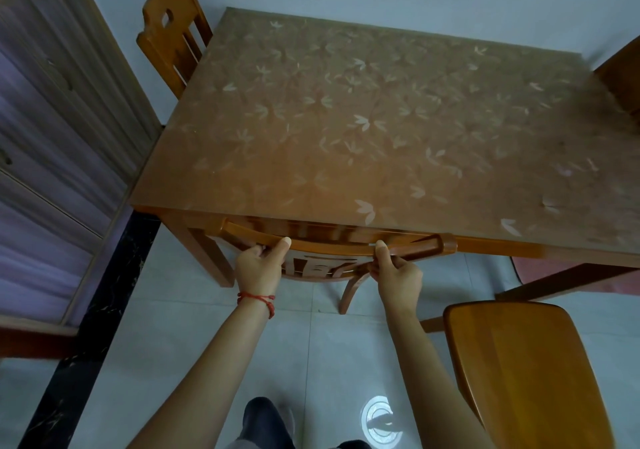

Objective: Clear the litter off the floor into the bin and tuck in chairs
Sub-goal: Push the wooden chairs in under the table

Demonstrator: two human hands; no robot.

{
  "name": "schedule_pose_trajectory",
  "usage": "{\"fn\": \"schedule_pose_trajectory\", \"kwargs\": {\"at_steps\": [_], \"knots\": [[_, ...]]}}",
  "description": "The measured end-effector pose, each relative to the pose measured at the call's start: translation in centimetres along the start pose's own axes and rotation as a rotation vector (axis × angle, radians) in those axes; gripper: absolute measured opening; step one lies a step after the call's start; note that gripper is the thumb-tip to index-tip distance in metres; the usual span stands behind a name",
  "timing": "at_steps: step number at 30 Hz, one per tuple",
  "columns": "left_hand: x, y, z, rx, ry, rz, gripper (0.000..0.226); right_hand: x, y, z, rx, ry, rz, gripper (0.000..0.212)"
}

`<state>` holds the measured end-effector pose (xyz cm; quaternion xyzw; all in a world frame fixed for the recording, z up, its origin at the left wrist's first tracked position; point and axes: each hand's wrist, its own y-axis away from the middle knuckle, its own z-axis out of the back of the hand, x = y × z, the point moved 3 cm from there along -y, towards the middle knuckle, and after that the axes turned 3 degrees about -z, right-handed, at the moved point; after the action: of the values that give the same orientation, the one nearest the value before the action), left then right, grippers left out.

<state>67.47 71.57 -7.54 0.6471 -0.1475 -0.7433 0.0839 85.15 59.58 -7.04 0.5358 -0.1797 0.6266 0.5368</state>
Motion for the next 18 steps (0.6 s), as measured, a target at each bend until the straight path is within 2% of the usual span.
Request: {"fn": "schedule_pose_trajectory", "kwargs": {"at_steps": [11, 15, 18], "knots": [[-0.1, 0.3, 0.3, -0.004, -0.034, 0.01, 0.029, 0.3, 0.5, 0.0, 0.026, 0.013, -0.018, 0.059], [-0.7, 1.5, 0.5, 0.001, -0.167, -0.046, 0.036, 0.5, 1.0, 0.1, 0.081, 0.034, -0.023, 0.046], [-1.0, 2.7, 1.0, 0.015, -0.271, -0.148, 0.032, 0.0, 2.1, 0.8, 0.126, 0.11, 0.057, 0.041]]}}
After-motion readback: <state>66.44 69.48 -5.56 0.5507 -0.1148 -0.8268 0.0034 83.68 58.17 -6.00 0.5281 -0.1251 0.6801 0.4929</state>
